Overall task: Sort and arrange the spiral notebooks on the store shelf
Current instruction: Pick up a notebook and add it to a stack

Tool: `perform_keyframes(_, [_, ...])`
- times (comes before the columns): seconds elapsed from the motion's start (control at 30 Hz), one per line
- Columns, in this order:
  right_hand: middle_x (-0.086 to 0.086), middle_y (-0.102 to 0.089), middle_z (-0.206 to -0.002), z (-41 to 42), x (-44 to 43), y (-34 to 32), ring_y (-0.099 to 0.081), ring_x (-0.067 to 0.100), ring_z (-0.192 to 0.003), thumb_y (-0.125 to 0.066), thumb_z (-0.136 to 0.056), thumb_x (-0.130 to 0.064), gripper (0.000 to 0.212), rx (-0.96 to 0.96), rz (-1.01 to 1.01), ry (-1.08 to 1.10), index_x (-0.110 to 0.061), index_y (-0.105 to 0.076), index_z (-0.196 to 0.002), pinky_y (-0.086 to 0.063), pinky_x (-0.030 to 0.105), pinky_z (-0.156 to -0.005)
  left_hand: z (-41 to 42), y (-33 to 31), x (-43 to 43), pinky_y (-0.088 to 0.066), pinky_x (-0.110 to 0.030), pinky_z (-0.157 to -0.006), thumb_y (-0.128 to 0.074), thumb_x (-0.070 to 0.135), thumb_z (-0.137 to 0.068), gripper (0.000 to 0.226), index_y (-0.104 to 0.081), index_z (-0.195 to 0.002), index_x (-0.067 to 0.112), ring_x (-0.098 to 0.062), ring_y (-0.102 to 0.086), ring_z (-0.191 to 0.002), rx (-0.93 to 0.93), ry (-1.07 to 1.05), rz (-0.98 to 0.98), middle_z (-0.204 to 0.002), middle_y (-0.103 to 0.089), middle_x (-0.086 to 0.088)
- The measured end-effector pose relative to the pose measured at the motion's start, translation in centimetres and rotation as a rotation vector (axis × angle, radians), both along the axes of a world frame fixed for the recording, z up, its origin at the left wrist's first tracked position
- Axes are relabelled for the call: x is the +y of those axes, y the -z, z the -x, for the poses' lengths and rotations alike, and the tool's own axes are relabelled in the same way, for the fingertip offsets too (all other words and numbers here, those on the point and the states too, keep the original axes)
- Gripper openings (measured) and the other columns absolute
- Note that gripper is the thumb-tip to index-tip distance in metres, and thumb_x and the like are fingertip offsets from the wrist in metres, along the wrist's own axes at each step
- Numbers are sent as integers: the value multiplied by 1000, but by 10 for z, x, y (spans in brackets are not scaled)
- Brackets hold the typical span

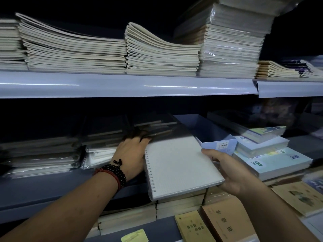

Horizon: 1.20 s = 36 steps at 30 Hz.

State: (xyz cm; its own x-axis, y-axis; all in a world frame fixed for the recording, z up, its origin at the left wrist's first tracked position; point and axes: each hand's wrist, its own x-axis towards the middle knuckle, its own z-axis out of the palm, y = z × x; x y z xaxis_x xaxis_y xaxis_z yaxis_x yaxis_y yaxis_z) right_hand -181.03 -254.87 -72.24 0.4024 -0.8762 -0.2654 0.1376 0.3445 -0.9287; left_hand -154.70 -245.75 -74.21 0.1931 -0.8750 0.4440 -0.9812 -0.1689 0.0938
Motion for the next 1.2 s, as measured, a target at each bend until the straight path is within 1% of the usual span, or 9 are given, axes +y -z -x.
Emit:
perform_keyframes(0.17, [13,-77,-84,-5,3,1,-75,30,-80,-69,-91,-17,26,22,1,-33,-5,-63,-112,-58,37,-60,5,6,5,-41,-37,-101,-61,19,-93,55,-46,-146,22,-29,-50,-114,43,34,71,-128,-53,-7])
perform_keyframes(0.3, [14,-77,-80,-3,5,1,-71,35,-89,-70,-90,-18,31,9,-58,-43,-5,-60,-117,-57,42,-63,17,25,21,-46,-31,-89,-65,-6,-81,48,-63,-123,18,-20,-46,-104,239,88,425,-116,-48,-2])
perform_keyframes(0.43, [18,-77,-92,-6,7,3,-71,38,-94,-72,-87,-16,35,41,-65,-38,-5,-61,-118,-58,46,-72,39,34,40,-58,-42,-84,-57,15,-97,12,-64,-99,24,-28,-67,-89,1171,-94,428,-105,-69,-4])
perform_keyframes(0.5, [18,-76,-94,-6,9,4,-71,38,-92,-73,-86,-15,35,51,-71,-34,-4,-61,-117,-57,46,-70,47,25,41,-56,-49,-94,-57,36,-100,25,-70,-108,15,-28,-73,-98,1631,-26,233,-105,-77,-7])
perform_keyframes(0.57, [20,-75,-99,-6,13,5,-71,40,-95,-75,-83,-13,39,44,-71,-45,-5,-61,-119,-57,49,-73,51,13,42,-58,-44,-90,-60,33,-100,32,-70,-114,7,-28,-73,-100,1837,52,180,-106,-77,-10])
perform_keyframes(0.7, [20,-75,-106,-1,22,7,-72,40,-97,-79,-77,-19,52,26,-44,-46,-9,-59,-124,-58,53,-82,59,0,47,-61,-37,-63,-63,14,-98,25,-67,-119,1,-27,-76,-87,1859,81,119,-103,-77,-14])
perform_keyframes(0.87, [16,-75,-97,16,34,11,-73,35,-82,-70,-89,-39,38,-75,-110,30,-13,-63,-116,-58,45,-68,75,1,66,-63,-41,-70,-61,7,-98,25,-64,-123,5,-29,-76,-92,1910,168,53,-106,-77,-13])
perform_keyframes(1.1, [18,-74,-111,26,56,8,-69,38,-106,-68,-90,-39,44,-136,7,197,-13,-64,-125,-50,55,-97,88,-17,93,-62,-46,-72,-58,11,-99,23,-66,-121,11,-36,-73,-95,1850,251,231,-108,-76,-15])
perform_keyframes(1.2, [17,-74,-110,24,62,-9,-71,32,-102,-61,-97,-30,34,-234,44,256,-8,-61,-123,-55,46,-86,68,-26,99,-60,-55,-80,-60,12,-98,24,-65,-121,8,-42,-70,-103,1841,196,323,-109,-75,-16])
